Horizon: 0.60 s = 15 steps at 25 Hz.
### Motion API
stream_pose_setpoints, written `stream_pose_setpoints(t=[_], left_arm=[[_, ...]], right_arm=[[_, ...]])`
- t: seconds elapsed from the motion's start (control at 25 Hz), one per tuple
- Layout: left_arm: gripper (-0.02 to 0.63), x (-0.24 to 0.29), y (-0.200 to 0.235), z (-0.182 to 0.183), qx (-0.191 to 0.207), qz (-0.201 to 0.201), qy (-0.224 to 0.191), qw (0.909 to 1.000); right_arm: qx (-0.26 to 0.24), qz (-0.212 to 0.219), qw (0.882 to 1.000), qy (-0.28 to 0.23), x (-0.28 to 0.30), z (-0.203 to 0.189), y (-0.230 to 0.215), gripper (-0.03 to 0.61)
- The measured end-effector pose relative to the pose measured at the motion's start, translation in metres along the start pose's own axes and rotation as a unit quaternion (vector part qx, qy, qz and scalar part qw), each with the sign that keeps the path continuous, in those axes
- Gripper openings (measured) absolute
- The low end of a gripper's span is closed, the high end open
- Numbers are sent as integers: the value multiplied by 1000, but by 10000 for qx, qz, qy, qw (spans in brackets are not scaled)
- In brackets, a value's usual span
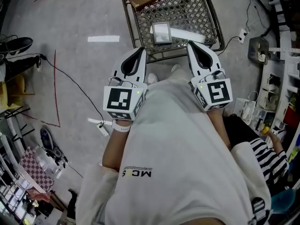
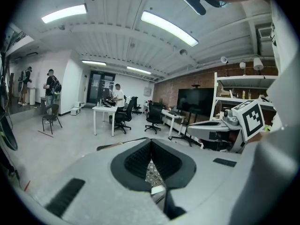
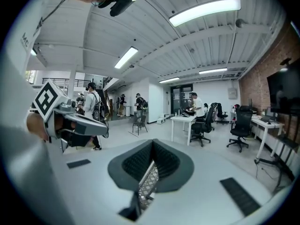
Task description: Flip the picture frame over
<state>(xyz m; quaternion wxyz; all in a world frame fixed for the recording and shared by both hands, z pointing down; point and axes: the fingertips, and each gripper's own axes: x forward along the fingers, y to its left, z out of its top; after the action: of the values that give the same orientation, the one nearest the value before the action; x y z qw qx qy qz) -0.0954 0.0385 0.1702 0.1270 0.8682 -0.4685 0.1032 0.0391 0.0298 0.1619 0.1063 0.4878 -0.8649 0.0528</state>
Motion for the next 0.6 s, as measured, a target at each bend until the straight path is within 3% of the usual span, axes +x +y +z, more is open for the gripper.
stream_pose_setpoints(t=[0.6], left_arm=[[25, -9, -12, -3, 143, -32, -7, 9999]], right_arm=[[36, -34, 10000, 10, -12, -7, 6, 15]])
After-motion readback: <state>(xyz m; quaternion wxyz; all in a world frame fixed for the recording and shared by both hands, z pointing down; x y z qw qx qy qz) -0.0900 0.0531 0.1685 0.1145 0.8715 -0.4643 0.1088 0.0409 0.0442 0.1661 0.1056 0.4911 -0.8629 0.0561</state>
